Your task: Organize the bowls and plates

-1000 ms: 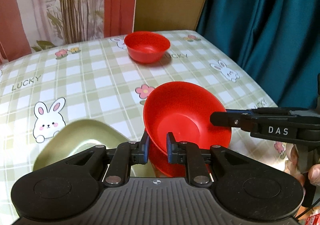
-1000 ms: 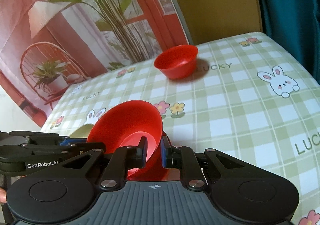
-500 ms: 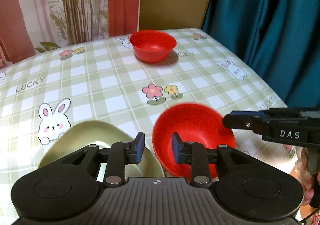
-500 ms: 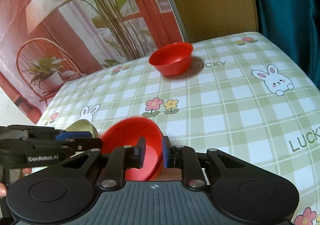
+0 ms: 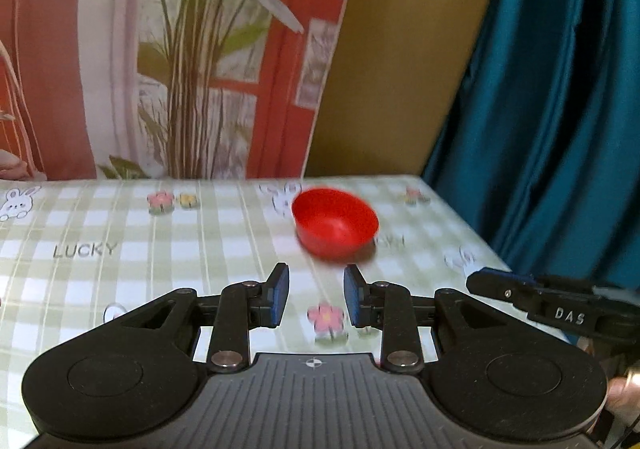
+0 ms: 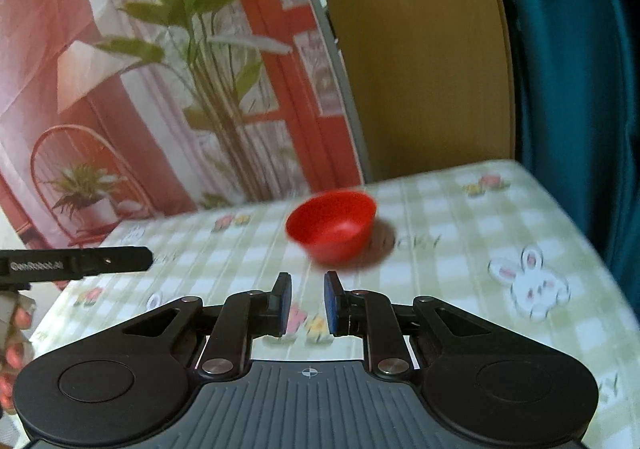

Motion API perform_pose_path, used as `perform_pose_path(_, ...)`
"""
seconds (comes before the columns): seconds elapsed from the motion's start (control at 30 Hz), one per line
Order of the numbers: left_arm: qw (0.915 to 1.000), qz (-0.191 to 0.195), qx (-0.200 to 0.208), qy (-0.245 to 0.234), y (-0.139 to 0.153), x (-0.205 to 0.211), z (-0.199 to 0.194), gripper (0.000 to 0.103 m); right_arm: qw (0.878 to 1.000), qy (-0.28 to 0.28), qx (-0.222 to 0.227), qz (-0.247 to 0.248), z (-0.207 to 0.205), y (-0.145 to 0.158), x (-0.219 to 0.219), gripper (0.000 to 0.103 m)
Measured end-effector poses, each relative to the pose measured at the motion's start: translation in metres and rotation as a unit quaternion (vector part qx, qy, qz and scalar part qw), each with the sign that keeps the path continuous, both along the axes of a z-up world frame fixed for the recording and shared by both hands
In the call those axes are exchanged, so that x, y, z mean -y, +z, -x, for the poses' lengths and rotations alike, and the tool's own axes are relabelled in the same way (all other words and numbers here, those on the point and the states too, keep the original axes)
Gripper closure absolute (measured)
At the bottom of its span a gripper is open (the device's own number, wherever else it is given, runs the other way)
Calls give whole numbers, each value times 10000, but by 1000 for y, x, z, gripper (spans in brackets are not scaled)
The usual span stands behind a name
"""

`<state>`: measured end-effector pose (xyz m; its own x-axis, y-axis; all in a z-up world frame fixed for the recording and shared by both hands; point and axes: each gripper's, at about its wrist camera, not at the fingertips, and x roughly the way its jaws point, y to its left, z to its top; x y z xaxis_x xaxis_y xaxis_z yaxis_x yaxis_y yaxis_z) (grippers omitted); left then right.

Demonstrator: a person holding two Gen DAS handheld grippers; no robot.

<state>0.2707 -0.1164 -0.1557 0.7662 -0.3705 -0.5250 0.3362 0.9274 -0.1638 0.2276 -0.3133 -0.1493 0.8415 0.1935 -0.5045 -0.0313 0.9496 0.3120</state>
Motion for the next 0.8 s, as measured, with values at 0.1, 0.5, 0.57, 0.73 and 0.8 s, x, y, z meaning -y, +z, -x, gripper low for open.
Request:
perform_pose_path(0.1,9999,93,12,-67,-6,6,-17,72,9995,112,233,158,-15,-5,3,86)
perform_pose_path(0.5,9992,36,-223,-322,-60,36,-100,72,9999,92,63,52,-94,-58,19,86)
perform_pose_path(0.57,9988,3,-330,-351,-68,39,-112,72,10000,3,34,-70,-106,-65,23,86)
perform_pose_path(0.73,9978,77,-548,-374,-78,45,-134,72,9997,-138,39,-204,-130,-78,30,83)
perform_pose_path(0.8,9977,44,-529,-424,-80,49,-140,72,9997,-194,-7,-173,-139,-84,31,83)
